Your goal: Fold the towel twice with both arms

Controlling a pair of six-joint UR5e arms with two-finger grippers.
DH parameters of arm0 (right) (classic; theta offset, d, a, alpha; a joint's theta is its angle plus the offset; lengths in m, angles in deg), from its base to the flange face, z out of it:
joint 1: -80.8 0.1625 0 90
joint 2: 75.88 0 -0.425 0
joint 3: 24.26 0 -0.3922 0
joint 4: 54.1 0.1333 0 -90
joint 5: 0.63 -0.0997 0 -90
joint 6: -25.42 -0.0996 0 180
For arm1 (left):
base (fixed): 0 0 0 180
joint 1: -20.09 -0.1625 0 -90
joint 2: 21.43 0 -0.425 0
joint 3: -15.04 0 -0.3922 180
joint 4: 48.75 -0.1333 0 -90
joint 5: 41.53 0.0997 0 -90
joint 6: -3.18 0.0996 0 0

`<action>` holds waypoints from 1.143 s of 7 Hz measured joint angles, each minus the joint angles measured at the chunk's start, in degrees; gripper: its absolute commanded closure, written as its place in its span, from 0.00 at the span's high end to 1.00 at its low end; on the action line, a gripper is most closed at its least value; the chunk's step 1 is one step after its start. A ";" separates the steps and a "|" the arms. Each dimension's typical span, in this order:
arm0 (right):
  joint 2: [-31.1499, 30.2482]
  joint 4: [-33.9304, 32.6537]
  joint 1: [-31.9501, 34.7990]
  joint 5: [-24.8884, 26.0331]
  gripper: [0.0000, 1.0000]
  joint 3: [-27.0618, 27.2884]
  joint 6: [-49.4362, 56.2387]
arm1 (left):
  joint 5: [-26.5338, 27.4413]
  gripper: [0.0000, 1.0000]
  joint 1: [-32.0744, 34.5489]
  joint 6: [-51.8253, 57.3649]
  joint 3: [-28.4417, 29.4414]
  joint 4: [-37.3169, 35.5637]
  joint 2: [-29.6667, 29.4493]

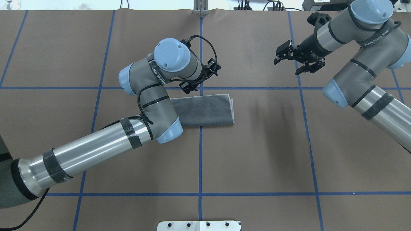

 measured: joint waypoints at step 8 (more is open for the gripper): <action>1.58 -1.06 -7.06 4.56 0.99 3.76 -1.84 | -3.80 1.00 8.07 9.50 -16.76 -18.07 5.72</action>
